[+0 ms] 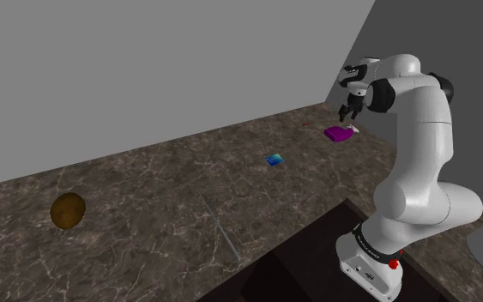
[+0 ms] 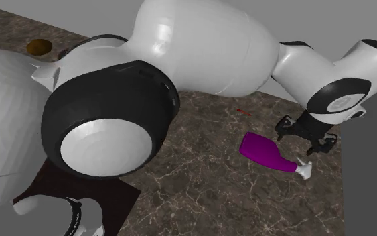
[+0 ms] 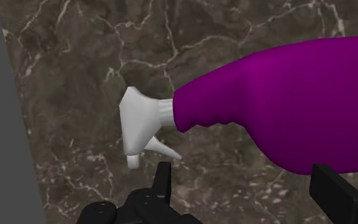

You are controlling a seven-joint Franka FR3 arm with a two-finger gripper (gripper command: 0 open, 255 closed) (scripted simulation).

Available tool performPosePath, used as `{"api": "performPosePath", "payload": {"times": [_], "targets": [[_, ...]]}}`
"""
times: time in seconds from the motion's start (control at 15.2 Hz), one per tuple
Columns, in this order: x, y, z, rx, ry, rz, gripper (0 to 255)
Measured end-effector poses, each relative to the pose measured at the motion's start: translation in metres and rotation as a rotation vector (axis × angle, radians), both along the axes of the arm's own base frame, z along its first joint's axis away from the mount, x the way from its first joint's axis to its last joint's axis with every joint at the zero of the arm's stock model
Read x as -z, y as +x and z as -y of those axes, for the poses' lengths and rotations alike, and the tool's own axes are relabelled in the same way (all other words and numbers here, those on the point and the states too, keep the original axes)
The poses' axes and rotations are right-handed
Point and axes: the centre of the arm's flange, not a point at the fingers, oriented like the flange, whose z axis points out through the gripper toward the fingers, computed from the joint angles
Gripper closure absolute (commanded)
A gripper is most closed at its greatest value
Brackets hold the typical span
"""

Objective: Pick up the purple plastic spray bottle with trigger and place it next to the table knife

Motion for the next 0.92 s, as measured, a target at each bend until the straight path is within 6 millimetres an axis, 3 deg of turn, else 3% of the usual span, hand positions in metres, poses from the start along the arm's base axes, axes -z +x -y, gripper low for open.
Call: {"api": "performPosePath", "payload": {"times": [0.33,0.92], "targets": [[0.011,-0.029,0.053,0.066,-0.033,0.074,0],[0.049,-0.035,0.061,0.074,-0.037,0.084,0]]}}
